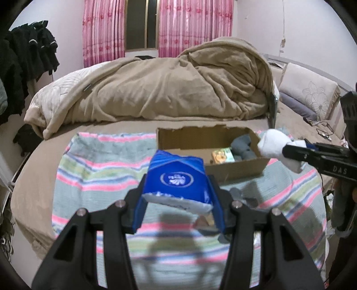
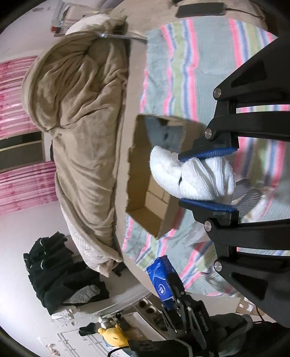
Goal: Organize objects
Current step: 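Carry the blue packet and white socks into the box and open both grippers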
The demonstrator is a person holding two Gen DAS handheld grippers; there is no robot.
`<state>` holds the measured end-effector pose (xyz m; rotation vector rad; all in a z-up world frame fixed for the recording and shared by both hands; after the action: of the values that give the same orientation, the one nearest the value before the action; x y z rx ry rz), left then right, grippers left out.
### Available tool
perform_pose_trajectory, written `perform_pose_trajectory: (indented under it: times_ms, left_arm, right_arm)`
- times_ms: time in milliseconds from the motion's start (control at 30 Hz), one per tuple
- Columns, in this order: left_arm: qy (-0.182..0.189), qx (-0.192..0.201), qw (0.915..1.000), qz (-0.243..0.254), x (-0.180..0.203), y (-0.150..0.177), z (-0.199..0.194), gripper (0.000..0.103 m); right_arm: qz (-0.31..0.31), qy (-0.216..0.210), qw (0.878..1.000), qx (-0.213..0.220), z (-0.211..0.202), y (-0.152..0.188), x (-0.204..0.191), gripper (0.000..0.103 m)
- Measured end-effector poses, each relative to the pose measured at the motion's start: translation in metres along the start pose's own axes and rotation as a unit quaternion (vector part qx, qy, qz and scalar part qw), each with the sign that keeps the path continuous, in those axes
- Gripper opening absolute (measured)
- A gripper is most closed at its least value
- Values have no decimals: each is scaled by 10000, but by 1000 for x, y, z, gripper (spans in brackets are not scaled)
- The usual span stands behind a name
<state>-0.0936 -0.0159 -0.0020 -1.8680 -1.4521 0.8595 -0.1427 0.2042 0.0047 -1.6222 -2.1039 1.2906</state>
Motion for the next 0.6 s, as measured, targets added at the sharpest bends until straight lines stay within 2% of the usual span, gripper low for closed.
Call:
perform_pose_trajectory:
  times_ms: [233,600]
  left_arm:
    - [137,-46,9999,-11,-9,-11,32,51]
    - [306,96,9993,-197,-23,-21,73,51]
  right_arm:
    - [-69,-24,10000,20,26,-23,-11,35]
    - [-106,-107,9998,-136,74,-34,-22,35]
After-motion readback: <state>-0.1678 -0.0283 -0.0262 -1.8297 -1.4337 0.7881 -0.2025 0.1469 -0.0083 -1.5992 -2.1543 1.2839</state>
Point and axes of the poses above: each gripper's, at about its wrist camera, not at the fingertips, and z roughly the way its jaws point, x to its right, y to its underside, the point moved 3 cm from there along z, roughly the way its jaws point, and after that the axes turned 12 degrees about z, right-handed, at the moved point
